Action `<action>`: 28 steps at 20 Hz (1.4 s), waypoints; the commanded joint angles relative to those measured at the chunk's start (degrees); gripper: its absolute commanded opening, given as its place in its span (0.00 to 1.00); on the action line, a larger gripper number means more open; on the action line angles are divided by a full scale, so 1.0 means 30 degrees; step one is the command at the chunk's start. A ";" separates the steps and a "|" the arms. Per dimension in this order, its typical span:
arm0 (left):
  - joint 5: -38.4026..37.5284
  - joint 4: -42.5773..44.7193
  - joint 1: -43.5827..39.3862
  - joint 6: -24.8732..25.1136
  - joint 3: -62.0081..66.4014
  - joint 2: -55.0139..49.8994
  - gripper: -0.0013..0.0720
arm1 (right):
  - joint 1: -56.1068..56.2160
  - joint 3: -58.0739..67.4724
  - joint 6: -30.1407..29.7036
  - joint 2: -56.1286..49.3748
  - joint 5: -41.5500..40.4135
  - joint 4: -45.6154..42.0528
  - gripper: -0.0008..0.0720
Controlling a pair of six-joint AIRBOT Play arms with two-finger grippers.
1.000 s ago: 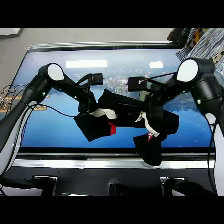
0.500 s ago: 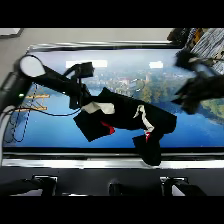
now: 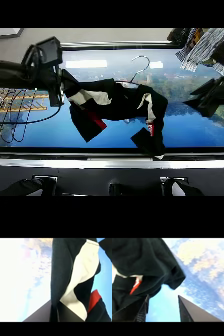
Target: Fold the clothes and pants, and hang the long-sleeved shirts on hangers.
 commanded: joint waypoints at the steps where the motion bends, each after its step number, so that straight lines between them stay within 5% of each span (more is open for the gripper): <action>1: 0.0197 -0.0029 0.0015 -0.0168 0.0015 0.0474 0.05 | -0.0168 -0.2324 -0.1639 0.0036 -0.0510 0.1377 0.62; 8: 0.0197 -0.0029 0.0015 -0.0168 0.0015 0.0474 0.06 | -0.0131 -0.4481 -0.5253 -0.0444 -0.3927 0.5238 0.68; 20: 0.0197 -0.0022 0.0015 -0.0168 0.0007 0.0452 0.06 | 0.1814 -0.4481 -0.7067 -0.3869 -0.4007 0.6870 0.66; 22: 0.0189 -0.0022 0.0015 -0.0168 0.0007 0.0459 0.06 | 0.2506 -0.4481 -0.7067 -0.4014 -0.4080 0.6062 0.48; 25: 0.0189 -0.0022 0.0015 -0.0168 0.0007 0.0459 0.06 | 0.2594 -0.4444 -0.6965 -0.3942 -0.3621 0.5901 0.06; 28: 0.0197 -0.0015 0.0015 -0.0627 0.0007 0.0452 0.07 | 0.2594 -0.4437 -0.6674 -0.3126 -0.3184 0.5785 0.05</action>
